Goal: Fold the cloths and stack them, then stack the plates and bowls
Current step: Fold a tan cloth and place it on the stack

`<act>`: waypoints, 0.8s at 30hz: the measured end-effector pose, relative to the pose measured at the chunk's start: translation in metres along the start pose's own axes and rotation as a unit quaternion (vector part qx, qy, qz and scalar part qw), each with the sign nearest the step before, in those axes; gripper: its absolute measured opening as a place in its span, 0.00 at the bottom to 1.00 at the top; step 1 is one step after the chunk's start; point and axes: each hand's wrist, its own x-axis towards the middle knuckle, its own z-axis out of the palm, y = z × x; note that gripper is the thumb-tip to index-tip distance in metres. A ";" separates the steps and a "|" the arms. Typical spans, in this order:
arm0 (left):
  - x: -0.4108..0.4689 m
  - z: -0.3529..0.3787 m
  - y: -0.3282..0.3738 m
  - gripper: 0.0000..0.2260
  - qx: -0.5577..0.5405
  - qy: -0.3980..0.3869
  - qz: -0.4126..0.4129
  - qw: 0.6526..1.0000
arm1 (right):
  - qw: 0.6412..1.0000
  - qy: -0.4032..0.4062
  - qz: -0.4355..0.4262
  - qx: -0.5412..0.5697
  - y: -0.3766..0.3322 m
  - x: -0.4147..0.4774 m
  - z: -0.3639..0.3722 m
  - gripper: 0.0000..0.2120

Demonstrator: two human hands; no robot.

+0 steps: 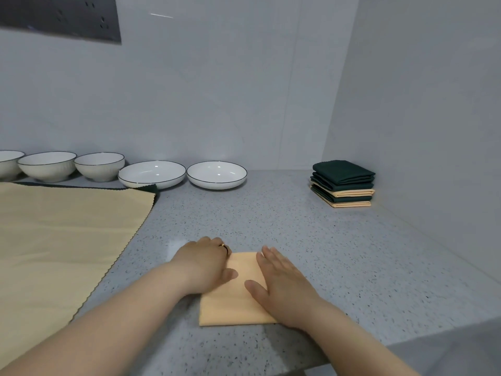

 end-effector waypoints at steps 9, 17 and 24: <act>0.008 -0.026 -0.004 0.19 -0.188 -0.175 -0.043 0.965 | 0.997 0.017 -0.070 0.026 0.005 -0.015 0.002 0.31; -0.011 -0.037 -0.011 0.12 -0.588 -0.075 0.026 0.805 | 0.799 0.101 0.062 0.589 0.011 -0.028 -0.017 0.27; 0.001 -0.032 0.024 0.06 -0.821 -0.005 -0.020 0.571 | 0.776 0.174 0.029 0.605 0.036 -0.022 -0.045 0.07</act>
